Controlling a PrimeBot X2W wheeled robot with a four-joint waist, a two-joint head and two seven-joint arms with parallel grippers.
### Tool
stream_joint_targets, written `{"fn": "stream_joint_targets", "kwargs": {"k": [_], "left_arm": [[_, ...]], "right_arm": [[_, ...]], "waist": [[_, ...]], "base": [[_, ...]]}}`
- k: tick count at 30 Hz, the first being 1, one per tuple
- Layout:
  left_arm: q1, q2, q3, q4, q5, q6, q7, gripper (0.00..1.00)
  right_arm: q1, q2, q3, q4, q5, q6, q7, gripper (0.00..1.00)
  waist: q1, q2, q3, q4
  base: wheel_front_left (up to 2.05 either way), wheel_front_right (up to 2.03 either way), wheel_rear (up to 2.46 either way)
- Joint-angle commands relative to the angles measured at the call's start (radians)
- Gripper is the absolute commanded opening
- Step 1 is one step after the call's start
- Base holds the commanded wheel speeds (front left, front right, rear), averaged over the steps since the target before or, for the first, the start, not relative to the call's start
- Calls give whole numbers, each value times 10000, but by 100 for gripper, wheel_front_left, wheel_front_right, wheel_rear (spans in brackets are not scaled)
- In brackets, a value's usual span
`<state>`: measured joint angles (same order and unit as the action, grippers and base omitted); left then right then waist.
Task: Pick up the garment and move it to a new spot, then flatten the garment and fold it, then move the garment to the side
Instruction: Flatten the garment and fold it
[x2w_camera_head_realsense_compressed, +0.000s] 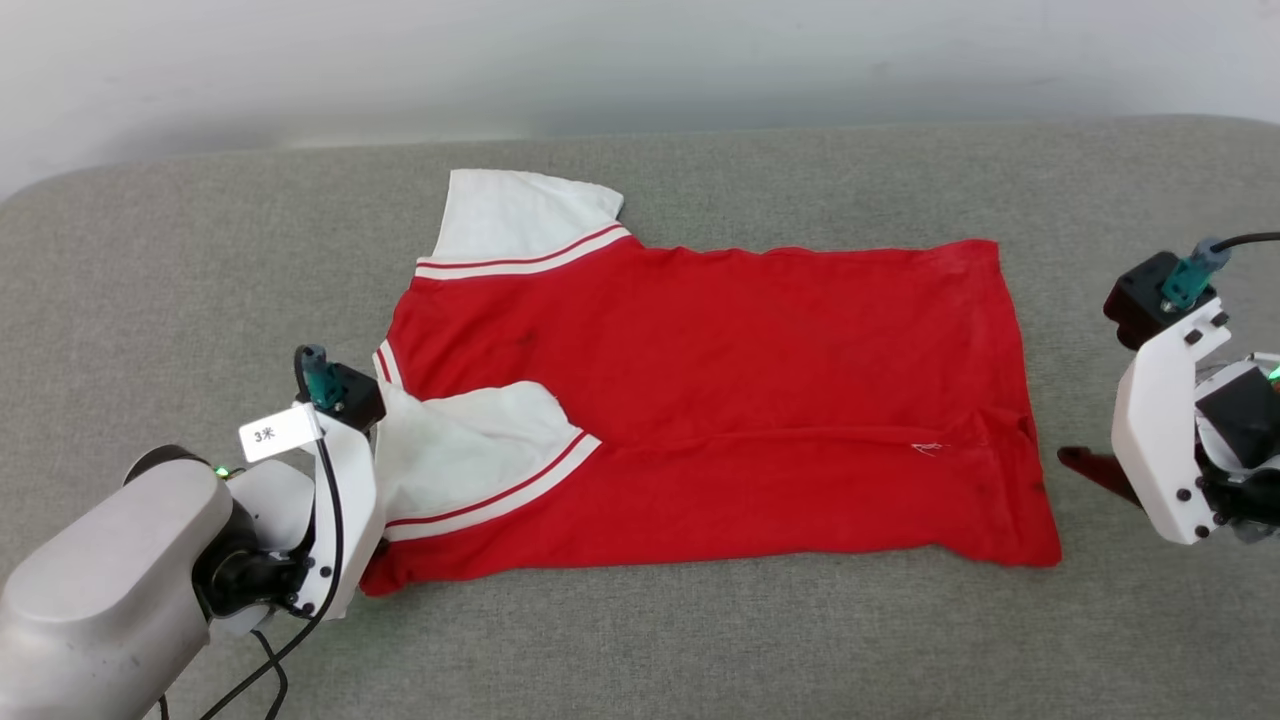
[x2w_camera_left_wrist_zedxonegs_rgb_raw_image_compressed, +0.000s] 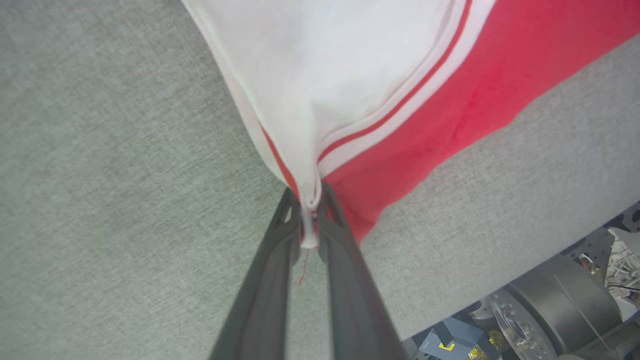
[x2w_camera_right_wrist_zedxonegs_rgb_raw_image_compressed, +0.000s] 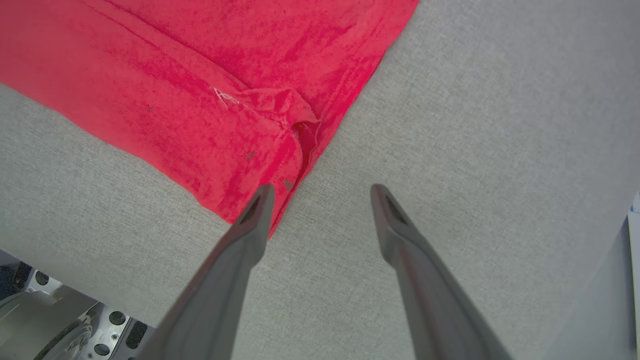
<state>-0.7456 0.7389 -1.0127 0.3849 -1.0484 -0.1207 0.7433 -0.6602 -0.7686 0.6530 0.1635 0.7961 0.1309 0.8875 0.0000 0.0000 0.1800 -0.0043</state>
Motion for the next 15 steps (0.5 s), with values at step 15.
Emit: {"fn": "stream_joint_targets", "kwargs": {"k": [15], "left_arm": [[-262, -121, -97, -364, 174, -50, -262, 0]], "right_arm": [[1251, 1773, 950, 2670, 48, 11, -544, 100]], "waist": [[0, 0, 693, 287]], "base": [[0, 0, 0]]}}
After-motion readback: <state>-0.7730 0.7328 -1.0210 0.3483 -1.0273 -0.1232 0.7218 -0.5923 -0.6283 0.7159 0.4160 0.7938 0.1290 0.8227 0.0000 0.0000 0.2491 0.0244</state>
